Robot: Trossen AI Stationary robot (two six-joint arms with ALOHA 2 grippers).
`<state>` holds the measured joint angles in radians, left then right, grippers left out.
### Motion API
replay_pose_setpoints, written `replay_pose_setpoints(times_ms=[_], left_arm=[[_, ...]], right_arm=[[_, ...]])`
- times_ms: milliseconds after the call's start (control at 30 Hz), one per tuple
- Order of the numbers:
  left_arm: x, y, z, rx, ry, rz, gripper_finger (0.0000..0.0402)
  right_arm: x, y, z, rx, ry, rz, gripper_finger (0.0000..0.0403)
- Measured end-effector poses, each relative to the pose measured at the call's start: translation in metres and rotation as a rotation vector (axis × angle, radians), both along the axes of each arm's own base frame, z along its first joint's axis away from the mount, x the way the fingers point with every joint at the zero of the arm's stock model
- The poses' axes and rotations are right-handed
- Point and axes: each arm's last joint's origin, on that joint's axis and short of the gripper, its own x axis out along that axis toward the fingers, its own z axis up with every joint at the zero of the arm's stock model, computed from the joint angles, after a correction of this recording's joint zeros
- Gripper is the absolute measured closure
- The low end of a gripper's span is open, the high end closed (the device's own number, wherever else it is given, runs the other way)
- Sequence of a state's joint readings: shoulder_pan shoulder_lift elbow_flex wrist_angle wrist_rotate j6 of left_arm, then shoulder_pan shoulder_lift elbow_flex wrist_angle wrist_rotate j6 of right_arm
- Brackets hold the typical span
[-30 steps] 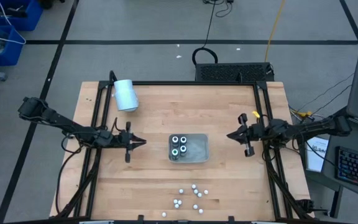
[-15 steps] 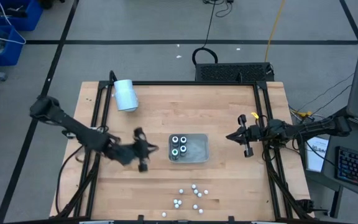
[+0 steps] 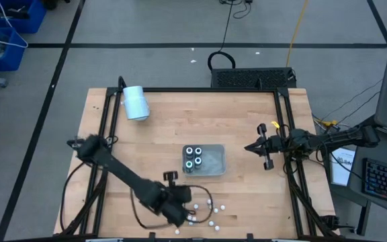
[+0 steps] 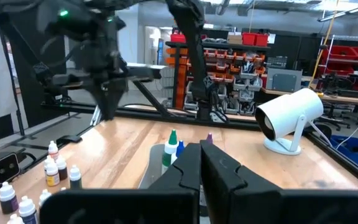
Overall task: Pick & Place food coloring
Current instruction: Put the small orange food coloring bottle into the bin
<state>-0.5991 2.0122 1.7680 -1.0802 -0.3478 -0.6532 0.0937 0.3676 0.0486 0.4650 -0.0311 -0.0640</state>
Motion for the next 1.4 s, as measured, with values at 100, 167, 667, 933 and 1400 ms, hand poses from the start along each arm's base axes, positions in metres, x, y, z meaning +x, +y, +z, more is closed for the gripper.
replay_pose_setpoints(times_ms=[100,167,667,933,1400], left_arm=[[0.004,-0.017,-0.006,-0.125,0.108,0.07,0.0364],[0.007,-0.027,-0.008,-0.224,0.14,0.136,0.0364],[-0.008,-0.087,-0.013,-0.36,-0.002,0.079,0.0227],[-0.002,-0.095,-0.043,-0.376,0.108,0.049,0.0177],[0.007,-0.087,-0.052,-0.362,0.122,0.041,0.0176]], right_arm=[[0.0,0.0,0.0,-0.001,-0.001,0.0,0.0403],[0.0,0.0,0.0,-0.005,-0.001,0.0,0.0403],[0.0,0.0,0.0,-0.008,-0.002,-0.001,0.0403],[0.0,0.0,0.002,-0.01,-0.02,-0.002,0.0403],[0.0,0.0,0.002,-0.025,-0.02,-0.003,0.0403]])
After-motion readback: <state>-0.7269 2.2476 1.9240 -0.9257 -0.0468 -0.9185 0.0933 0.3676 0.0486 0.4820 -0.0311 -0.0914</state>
